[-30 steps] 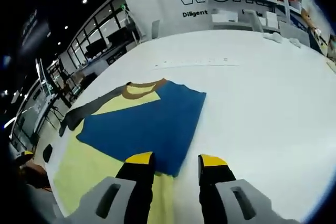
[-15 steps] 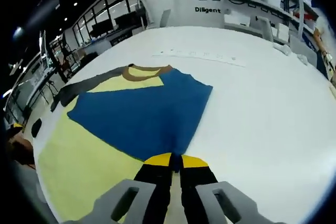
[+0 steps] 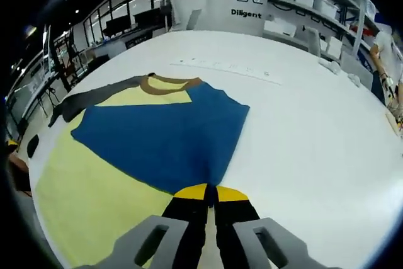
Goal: Fold the garment on the visible template until the final outline fits inside the template.
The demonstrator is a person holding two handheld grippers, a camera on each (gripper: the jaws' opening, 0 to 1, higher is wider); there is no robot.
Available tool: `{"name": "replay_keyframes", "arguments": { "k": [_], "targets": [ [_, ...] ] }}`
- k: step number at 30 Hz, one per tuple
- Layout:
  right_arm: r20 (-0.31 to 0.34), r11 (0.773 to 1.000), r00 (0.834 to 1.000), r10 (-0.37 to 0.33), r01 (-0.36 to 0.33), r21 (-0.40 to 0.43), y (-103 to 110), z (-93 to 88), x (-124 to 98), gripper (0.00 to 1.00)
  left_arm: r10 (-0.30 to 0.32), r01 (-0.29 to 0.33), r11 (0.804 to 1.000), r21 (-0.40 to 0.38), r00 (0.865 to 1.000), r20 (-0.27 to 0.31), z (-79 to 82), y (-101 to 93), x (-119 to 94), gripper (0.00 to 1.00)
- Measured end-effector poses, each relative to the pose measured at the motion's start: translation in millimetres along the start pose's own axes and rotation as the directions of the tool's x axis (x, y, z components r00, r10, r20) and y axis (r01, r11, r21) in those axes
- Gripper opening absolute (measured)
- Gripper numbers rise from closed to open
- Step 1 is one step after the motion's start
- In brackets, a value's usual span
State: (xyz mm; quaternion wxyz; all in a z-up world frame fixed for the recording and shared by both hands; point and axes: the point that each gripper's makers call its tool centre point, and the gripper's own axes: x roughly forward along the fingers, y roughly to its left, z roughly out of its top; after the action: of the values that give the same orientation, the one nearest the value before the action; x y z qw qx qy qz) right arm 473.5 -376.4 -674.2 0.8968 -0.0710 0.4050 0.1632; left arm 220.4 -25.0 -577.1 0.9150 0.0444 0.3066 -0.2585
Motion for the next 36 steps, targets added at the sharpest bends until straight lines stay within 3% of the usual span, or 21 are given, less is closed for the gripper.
{"name": "replay_keyframes", "arguments": {
  "k": [12,18,28,30,33,36],
  "targets": [
    [-0.023,0.999,0.998,-0.054,0.054,-0.003,-21,-11.5,-14,0.0,-0.002,0.002,1.0,-0.005,1.0,-0.011,-1.5,-1.5,2,0.99],
    [-0.022,0.997,0.997,-0.073,0.073,0.034,-33,-14.8,-17,0.0,0.002,-0.002,1.0,-0.011,1.0,-0.015,-2.6,0.0,2,0.99],
    [0.015,0.992,0.999,-0.046,0.044,0.118,-26,-13.5,-24,0.0,0.002,-0.002,1.0,-0.018,1.0,-0.009,-0.8,1.0,2,0.99],
    [0.056,0.991,0.998,-0.021,0.013,0.136,-21,-6.8,-28,0.09,0.001,-0.001,1.0,-0.022,1.0,-0.001,0.9,1.5,1,0.99],
    [0.154,0.985,0.988,0.011,-0.038,0.17,-16,11.5,-34,0.38,0.014,-0.014,1.0,-0.02,1.0,-0.007,-0.2,5.3,0,0.99],
    [0.168,0.982,0.985,0.036,-0.066,0.175,-13,17.4,-41,0.57,0.022,-0.022,0.999,-0.024,1.0,-0.002,1.2,7.3,0,0.99]
  ]
}}
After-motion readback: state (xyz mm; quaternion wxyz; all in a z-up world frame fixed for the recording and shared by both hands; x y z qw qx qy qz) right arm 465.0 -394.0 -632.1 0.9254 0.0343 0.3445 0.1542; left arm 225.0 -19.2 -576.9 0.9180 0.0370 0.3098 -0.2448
